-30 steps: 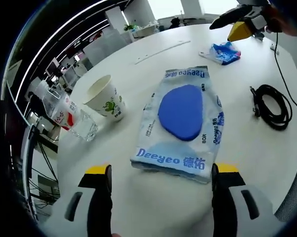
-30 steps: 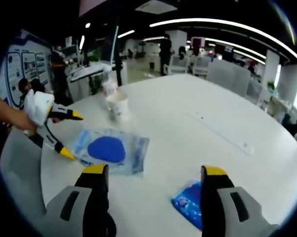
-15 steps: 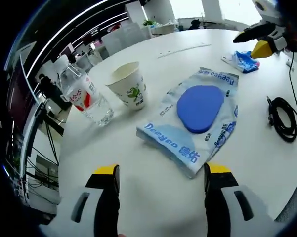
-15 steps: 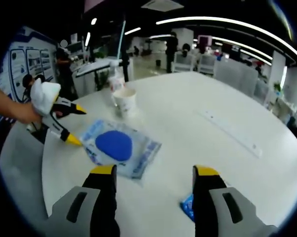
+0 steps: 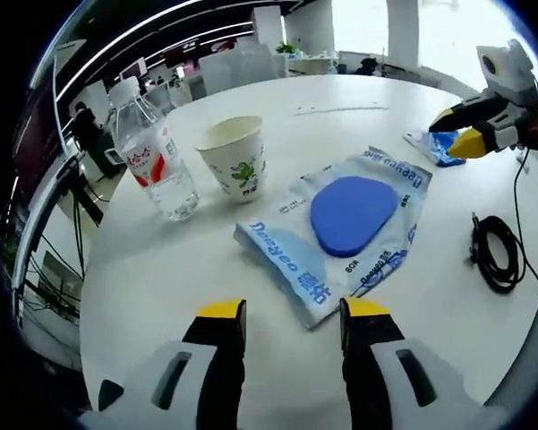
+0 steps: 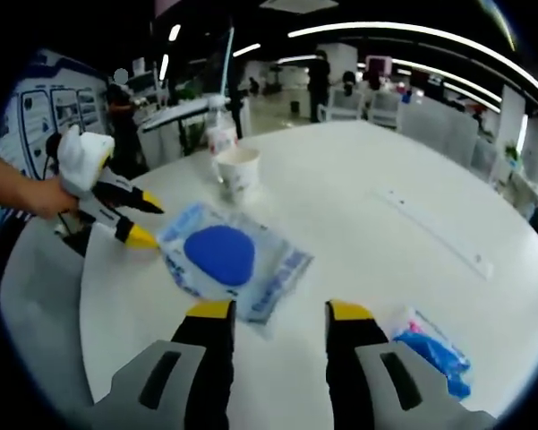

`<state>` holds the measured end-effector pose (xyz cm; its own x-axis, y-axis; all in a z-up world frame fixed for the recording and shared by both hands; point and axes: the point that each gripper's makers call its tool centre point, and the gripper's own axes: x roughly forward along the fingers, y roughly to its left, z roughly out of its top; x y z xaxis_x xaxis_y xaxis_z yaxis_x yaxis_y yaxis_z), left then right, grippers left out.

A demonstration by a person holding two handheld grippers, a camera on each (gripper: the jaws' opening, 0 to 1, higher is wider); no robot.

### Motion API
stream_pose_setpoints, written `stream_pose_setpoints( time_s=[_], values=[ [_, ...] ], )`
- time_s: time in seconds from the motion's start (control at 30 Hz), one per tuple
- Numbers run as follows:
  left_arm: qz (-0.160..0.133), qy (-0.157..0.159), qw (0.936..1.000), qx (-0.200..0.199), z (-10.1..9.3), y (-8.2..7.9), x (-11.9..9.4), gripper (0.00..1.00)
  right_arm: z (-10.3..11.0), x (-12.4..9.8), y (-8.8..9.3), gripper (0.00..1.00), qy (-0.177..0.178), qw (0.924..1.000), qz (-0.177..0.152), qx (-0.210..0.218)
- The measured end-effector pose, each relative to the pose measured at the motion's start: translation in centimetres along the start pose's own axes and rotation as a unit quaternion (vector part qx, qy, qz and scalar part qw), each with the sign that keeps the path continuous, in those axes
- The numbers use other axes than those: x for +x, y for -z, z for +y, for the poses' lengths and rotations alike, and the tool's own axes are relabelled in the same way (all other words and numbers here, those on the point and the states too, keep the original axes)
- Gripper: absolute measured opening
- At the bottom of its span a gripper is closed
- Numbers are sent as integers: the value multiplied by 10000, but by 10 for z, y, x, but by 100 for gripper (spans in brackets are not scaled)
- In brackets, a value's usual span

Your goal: Arrange the tabletop items into an orderly group along one side of the table until the central work area is clear of visible clutter.

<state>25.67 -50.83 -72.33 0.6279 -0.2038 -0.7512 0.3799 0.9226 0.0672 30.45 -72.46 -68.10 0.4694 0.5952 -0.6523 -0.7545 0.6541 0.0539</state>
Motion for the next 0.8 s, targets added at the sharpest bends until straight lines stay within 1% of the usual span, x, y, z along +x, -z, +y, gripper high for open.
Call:
stream_pose_setpoints(
  time_s=[0.13,0.2,0.33,0.5,0.57,0.63,0.8],
  values=[
    [-52,82,9997,-205,-2,-3,2,37,3,6,4,32,-72,10000,52,30],
    [-8,125,9996,-244,-4,-2,3,34,4,7,6,31,-98,9999,78,59],
    [29,170,9996,-243,-8,-1,6,29,6,9,8,29,-121,9998,101,101],
    [62,209,9994,-274,-10,-3,11,23,5,13,11,22,-161,9997,138,130],
    [107,234,9992,-313,-12,-2,13,21,5,13,12,21,-147,9997,165,142],
    [117,212,9992,-307,-12,-2,14,21,3,14,14,20,-128,9996,163,183],
    [152,205,9991,-345,-11,-1,17,21,5,20,19,14,-190,9993,219,246]
  ],
)
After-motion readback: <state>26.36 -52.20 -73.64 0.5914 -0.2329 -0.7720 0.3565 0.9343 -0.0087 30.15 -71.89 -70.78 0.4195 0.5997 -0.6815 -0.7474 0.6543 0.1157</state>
